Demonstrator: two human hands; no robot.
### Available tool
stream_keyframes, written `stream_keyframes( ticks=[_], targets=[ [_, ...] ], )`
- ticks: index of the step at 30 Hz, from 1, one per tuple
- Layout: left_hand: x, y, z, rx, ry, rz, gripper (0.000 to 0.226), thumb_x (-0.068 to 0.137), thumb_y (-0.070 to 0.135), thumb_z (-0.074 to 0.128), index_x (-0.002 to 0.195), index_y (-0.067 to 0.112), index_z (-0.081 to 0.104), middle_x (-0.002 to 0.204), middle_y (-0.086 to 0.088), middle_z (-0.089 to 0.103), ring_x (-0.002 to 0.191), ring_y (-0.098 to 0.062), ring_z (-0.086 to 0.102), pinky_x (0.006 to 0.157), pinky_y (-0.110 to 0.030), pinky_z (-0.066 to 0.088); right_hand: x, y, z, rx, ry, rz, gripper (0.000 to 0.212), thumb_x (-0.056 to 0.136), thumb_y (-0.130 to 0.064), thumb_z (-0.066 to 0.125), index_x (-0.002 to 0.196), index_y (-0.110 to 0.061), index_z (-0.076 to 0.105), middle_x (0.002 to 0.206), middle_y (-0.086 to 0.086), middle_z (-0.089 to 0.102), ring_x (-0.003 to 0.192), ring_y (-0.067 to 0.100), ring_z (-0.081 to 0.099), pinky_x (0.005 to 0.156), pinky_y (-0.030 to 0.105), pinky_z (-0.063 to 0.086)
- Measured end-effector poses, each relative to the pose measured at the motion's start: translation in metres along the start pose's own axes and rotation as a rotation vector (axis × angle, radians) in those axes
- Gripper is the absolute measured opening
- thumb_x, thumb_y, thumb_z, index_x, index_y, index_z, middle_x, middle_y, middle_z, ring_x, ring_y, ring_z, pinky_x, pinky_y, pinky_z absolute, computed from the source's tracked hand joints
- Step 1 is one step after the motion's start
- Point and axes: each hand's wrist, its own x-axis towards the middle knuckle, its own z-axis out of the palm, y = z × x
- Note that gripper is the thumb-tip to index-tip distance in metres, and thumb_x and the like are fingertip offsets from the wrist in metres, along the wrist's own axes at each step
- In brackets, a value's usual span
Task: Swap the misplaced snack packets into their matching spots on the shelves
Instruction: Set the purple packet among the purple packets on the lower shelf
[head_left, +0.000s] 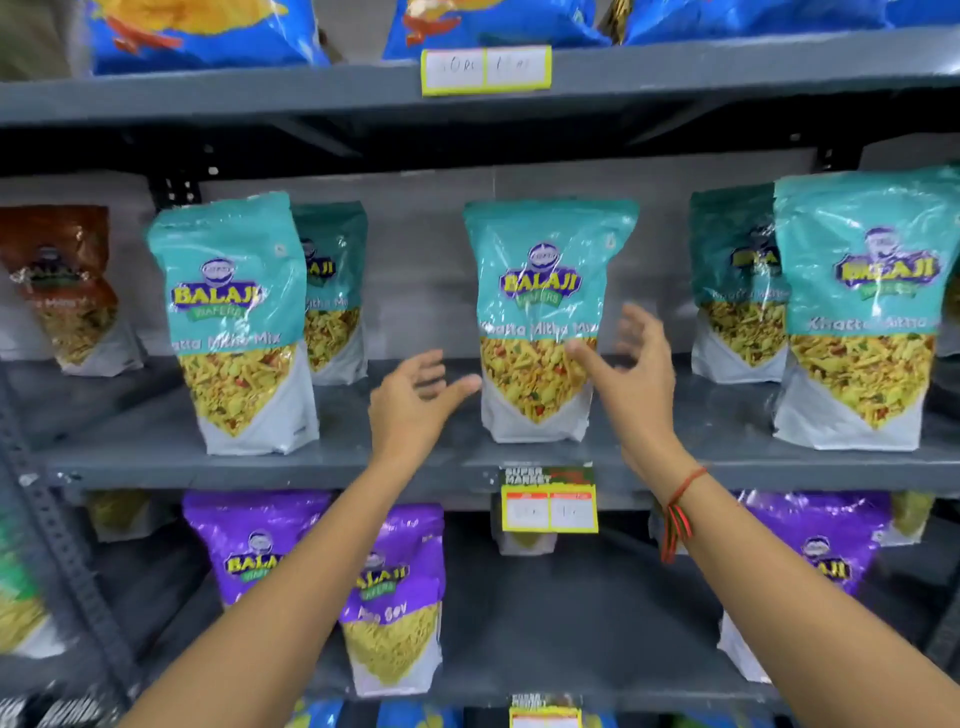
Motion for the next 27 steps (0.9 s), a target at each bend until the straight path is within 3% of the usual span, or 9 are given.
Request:
stream_keyframes(
  ticks=[5, 8, 10, 12, 15, 17, 21, 23, 27],
  targets=[
    [-0.038, -0.025, -0.036, -0.068, 0.330, 0.058, 0.017, 0.078, 0.042, 0.074, 0.083, 0.026, 0.072, 0.075, 0.002, 0.073, 0.070, -0.008, 0.067, 0.073, -0.032, 0.056, -0.076, -0.020, 0.043, 0.107, -0.062, -0.187, 0.046, 0.081, -0.024, 0.077, 0.123, -0.026, 0.058, 0.114, -0.006, 0.063, 0.105, 0.014, 0.062, 0.091, 0.037, 0.055],
    [-0.081, -0.076, -0.059, -0.015, 0.438, -0.015, 0.021, 0.082, 0.047, 0.068, 0.068, 0.031, 0.066, 0.063, 0.001, 0.068, 0.060, -0.009, 0.060, 0.066, -0.030, 0.050, -0.144, 0.002, 0.061, 0.063, -0.292, -0.274, 0.037, 0.084, -0.016, 0.075, 0.120, -0.017, 0.063, 0.111, 0.001, 0.066, 0.104, 0.013, 0.063, 0.083, 0.021, 0.052],
    [-0.112, -0.122, -0.073, 0.033, 0.428, -0.127, 0.025, 0.083, 0.044, 0.069, 0.068, 0.023, 0.067, 0.063, -0.012, 0.068, 0.060, -0.015, 0.057, 0.063, -0.033, 0.048, -0.181, 0.040, 0.069, 0.011, -0.437, -0.260, 0.032, 0.084, -0.017, 0.076, 0.115, -0.011, 0.068, 0.107, 0.003, 0.068, 0.099, 0.014, 0.064, 0.082, 0.026, 0.055],
    [-0.141, -0.172, -0.087, 0.136, 0.348, -0.242, 0.024, 0.082, 0.035, 0.072, 0.070, 0.015, 0.069, 0.062, -0.019, 0.067, 0.059, -0.018, 0.057, 0.061, -0.025, 0.045, -0.207, 0.086, 0.076, -0.035, -0.555, -0.160, 0.032, 0.084, -0.024, 0.075, 0.113, -0.014, 0.069, 0.106, 0.001, 0.068, 0.095, 0.013, 0.064, 0.081, 0.031, 0.055],
    [-0.173, -0.231, -0.102, 0.324, 0.084, -0.451, 0.016, 0.078, 0.020, 0.078, 0.088, 0.007, 0.074, 0.069, -0.008, 0.067, 0.070, -0.025, 0.069, 0.055, -0.004, 0.040, -0.227, 0.162, 0.086, -0.149, -0.630, 0.128, 0.046, 0.080, -0.031, 0.079, 0.122, -0.023, 0.062, 0.114, -0.007, 0.062, 0.098, 0.006, 0.061, 0.081, 0.026, 0.052],
    [-0.185, -0.263, -0.104, 0.294, -0.108, -0.619, 0.040, 0.077, 0.007, 0.078, 0.114, -0.001, 0.065, 0.092, -0.013, 0.067, 0.073, -0.015, 0.065, 0.058, -0.002, 0.044, -0.234, 0.206, 0.095, -0.206, -0.718, 0.318, 0.066, 0.075, -0.032, 0.084, 0.132, -0.023, 0.053, 0.124, -0.007, 0.056, 0.109, 0.009, 0.059, 0.090, 0.032, 0.053],
    [-0.182, -0.301, -0.096, 0.208, -0.293, -0.730, 0.083, 0.072, 0.012, 0.084, 0.142, 0.010, 0.040, 0.131, -0.016, 0.056, 0.105, -0.026, 0.062, 0.093, -0.040, 0.054, -0.247, 0.262, 0.116, -0.305, -0.924, 0.359, 0.087, 0.068, -0.042, 0.081, 0.143, -0.019, 0.043, 0.139, 0.003, 0.059, 0.125, 0.018, 0.057, 0.103, 0.040, 0.049],
    [-0.176, -0.309, -0.091, 0.194, -0.293, -0.720, 0.078, 0.064, 0.021, 0.088, 0.133, 0.016, 0.050, 0.122, -0.005, 0.065, 0.109, -0.026, 0.064, 0.095, -0.044, 0.052, -0.249, 0.267, 0.122, -0.295, -0.968, 0.428, 0.082, 0.066, -0.043, 0.078, 0.137, -0.020, 0.044, 0.130, 0.004, 0.066, 0.117, 0.020, 0.065, 0.096, 0.043, 0.055],
    [-0.170, -0.313, -0.077, 0.181, -0.307, -0.645, 0.043, 0.064, 0.018, 0.083, 0.099, 0.032, 0.062, 0.083, 0.024, 0.076, 0.083, 0.002, 0.072, 0.085, -0.029, 0.055, -0.248, 0.273, 0.125, -0.274, -0.947, 0.479, 0.070, 0.064, -0.045, 0.069, 0.126, -0.019, 0.051, 0.119, 0.006, 0.072, 0.106, 0.023, 0.071, 0.090, 0.045, 0.058]
  ],
)
